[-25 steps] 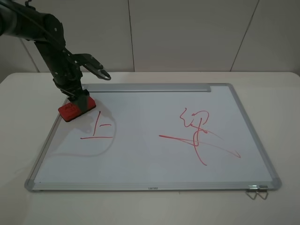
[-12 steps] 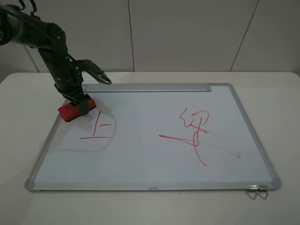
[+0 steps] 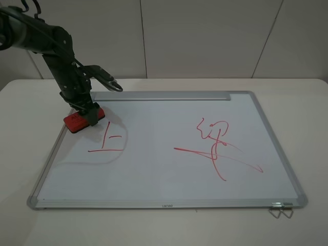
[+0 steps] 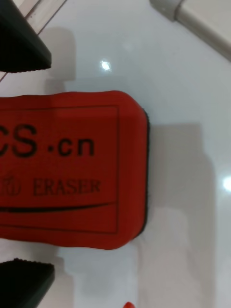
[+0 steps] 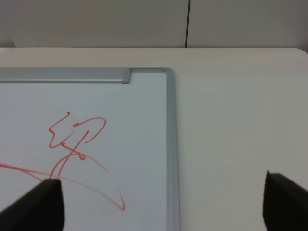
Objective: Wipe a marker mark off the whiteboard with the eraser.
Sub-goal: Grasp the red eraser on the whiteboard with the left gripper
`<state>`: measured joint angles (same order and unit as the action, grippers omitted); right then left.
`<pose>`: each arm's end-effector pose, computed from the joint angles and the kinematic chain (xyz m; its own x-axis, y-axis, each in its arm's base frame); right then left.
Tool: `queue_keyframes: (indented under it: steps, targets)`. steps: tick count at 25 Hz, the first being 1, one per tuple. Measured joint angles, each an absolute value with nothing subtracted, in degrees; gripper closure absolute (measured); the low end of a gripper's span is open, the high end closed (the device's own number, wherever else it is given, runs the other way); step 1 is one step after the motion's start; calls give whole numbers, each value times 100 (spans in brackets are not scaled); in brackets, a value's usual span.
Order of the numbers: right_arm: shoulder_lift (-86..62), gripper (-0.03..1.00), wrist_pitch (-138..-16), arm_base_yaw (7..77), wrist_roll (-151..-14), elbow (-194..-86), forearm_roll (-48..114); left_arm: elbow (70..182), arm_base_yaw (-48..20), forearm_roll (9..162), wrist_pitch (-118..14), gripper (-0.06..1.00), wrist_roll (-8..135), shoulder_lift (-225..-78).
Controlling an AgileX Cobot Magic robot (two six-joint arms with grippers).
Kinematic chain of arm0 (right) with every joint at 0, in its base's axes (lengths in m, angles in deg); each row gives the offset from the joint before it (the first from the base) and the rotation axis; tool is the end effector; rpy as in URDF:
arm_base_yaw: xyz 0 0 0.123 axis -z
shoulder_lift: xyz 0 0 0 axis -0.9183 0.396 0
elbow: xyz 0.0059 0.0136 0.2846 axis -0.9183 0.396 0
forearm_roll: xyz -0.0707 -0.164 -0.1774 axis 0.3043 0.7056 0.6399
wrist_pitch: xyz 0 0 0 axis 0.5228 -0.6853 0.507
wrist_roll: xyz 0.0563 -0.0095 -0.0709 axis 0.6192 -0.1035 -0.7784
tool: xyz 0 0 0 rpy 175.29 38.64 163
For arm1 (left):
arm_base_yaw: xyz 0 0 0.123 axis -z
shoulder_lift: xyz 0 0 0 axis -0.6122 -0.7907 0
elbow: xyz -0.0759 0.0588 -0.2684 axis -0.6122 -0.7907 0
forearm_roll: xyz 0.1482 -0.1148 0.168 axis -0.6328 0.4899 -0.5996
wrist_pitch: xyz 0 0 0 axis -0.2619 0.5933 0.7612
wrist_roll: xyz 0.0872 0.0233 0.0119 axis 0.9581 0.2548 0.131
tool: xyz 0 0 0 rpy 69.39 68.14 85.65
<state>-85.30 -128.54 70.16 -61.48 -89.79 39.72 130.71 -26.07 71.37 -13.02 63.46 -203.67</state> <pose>-0.0075 0.0026 0.2823 -0.4407 0.0093 -0.8976 0.0316 0.9995 -0.0051 0.4197 -0.0860 0.1109 -0.6803 0.7168 -0.1528 0.7085 0.6965 0.1135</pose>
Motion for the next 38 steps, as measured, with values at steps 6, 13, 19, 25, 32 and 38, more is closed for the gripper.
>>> queue_keyframes:
  steps: [6,13,19,25,32,38]
  targets:
    - [-8530,26,-12854,7016,-6148,-8979,3972,13071,-2607,7137,-1316,17,6191,-20367]
    - [-8530,26,-12854,7016,-6148,-8979,3972,13071,-2607,7137,-1332,17,6106,-20367]
    - [-8530,26,-12854,7016,-6148,-8979,3972,13071,-2607,7201,-1332,17,6099,-20367]
    - [-8530,26,-12854,7016,-6148,-8979,3972,13071,-2607,7246,-1366,17,6083,-20367]
    - [-8530,26,-12854,7016,-6148,-8979,3972,13052,-2607,7245,-1373,17,6083,-20437]
    - [-8530,26,-12854,7016,-6148,-8979,3972,13052,-2607,7201,-1340,36,6083,-20437]
